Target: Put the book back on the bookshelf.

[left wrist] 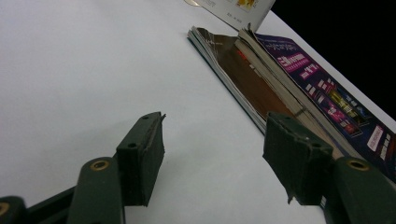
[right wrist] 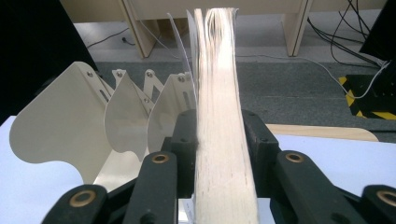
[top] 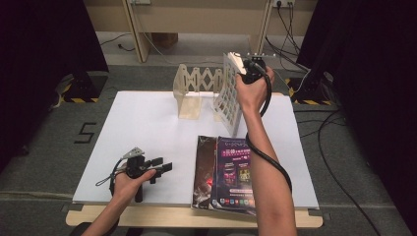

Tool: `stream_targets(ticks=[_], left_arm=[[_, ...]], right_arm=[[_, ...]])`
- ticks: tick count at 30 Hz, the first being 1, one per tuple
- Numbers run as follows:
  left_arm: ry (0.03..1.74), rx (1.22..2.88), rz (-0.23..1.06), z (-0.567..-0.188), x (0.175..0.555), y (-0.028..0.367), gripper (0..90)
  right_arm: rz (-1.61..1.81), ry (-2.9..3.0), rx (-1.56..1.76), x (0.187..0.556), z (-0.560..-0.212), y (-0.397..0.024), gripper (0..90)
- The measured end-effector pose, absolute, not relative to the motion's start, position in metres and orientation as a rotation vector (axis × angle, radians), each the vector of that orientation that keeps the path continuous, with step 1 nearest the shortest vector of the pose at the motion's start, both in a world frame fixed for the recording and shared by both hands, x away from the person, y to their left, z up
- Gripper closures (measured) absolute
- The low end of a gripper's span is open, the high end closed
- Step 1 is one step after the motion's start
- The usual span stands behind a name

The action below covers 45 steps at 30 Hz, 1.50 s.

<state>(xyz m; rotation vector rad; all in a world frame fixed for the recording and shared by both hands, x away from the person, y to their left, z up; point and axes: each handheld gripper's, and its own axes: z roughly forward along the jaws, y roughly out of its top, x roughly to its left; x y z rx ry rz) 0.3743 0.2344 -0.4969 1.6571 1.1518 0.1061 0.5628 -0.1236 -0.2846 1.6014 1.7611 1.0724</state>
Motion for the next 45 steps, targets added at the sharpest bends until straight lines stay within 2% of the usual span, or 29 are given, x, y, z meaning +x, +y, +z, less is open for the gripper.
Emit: stream_targets(ticks=[14,22,35,45], left_arm=[[1.159,1.664,0.113,-0.497,0.376,0.236,37.1],[1.162,1.664,0.110,-0.498,0.375,0.237,37.1],[1.161,1.669,0.102,-0.499,0.375,0.235,37.0],[1.155,1.650,0.092,-0.499,0.376,0.236,36.9]], right_arm=[[1.046,1.777,1.648,0.571,-0.287,-0.122,70.0],[0.976,1.812,1.654,0.576,-0.283,-0.119,74.1],[1.079,1.687,1.575,0.558,-0.280,-0.117,74.6],[1.135,1.653,1.567,0.563,-0.282,-0.106,74.5]])
